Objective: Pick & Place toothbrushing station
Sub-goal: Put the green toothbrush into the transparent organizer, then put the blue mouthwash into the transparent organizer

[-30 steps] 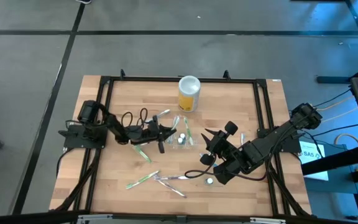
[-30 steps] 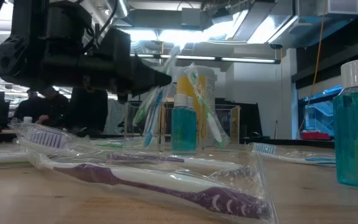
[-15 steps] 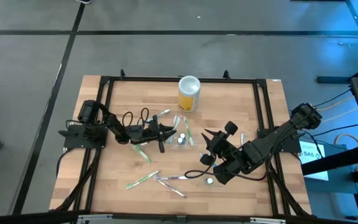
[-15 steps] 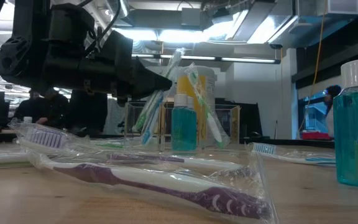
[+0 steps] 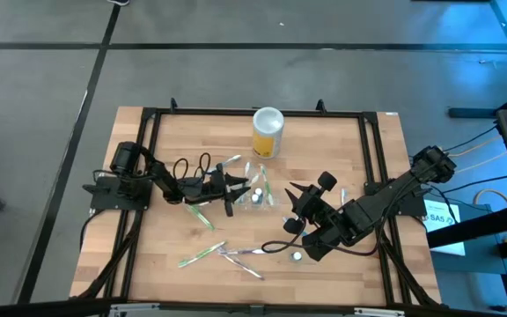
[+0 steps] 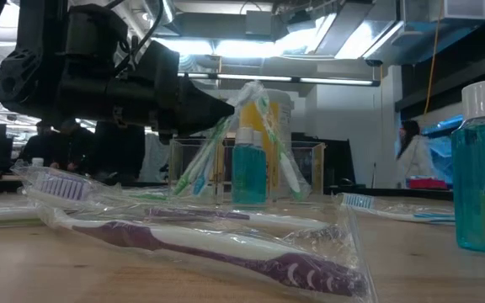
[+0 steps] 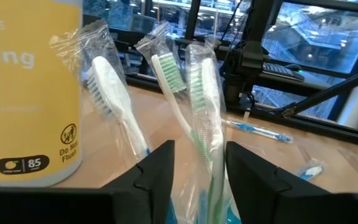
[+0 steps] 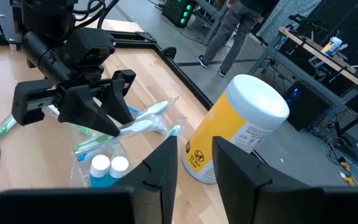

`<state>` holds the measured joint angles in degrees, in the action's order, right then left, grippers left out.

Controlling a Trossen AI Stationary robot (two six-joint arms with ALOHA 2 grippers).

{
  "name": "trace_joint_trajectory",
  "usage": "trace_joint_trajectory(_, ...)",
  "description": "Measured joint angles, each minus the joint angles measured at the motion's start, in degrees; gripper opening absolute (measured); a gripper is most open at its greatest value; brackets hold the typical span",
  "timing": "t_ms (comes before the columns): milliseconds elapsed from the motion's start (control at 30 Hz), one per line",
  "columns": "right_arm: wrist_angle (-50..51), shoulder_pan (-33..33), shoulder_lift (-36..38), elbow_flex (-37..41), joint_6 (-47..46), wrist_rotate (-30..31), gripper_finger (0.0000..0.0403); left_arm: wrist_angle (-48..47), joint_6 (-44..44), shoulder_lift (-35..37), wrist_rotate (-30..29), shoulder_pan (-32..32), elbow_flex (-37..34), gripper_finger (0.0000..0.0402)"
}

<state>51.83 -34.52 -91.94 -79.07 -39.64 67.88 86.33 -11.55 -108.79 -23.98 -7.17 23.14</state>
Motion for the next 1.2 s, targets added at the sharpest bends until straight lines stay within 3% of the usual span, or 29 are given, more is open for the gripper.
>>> trace_joint_trajectory(233, 0.00, -0.02, 0.00, 0.00, 0.27, 0.00, 0.0092, 0.22, 0.12, 0.02, -2.45, -1.95, 0.00, 0.0166)
trace_joint_trajectory(467, 0.00, -0.01, 0.00, 0.00, 0.44, 0.01, 0.0078, 3.10, 5.23, 0.07, -2.75, -3.91, -0.02, 0.0167)
trace_joint_trajectory(600, 0.00, -0.02, 0.00, 0.00, 1.27, 0.00, 0.0071, 3.30, 6.78, 0.32, -5.80, -4.78, -0.04, 0.0167)
trace_joint_trajectory(767, 0.01, 0.00, -0.02, 0.00, 2.23, -4.02, 0.0071, 3.40, 10.32, 0.37, -6.18, -6.59, -0.04, 0.0167)
trace_joint_trajectory(900, 0.04, 0.00, 0.08, 0.00, 3.04, -7.12, 0.0091, 3.41, 15.24, 1.44, -8.64, -9.06, -0.04, 0.0167)
trace_joint_trajectory(1067, 0.04, 0.00, 0.22, 0.00, 3.04, -11.00, 0.0144, 3.42, 24.58, 5.15, -14.17, -12.48, -0.04, 0.0167)
trace_joint_trajectory(1200, -0.04, 0.00, 0.26, 0.00, 5.36, -18.19, 0.0189, 3.27, 30.34, 9.01, -18.27, -15.26, -0.04, 0.0167)
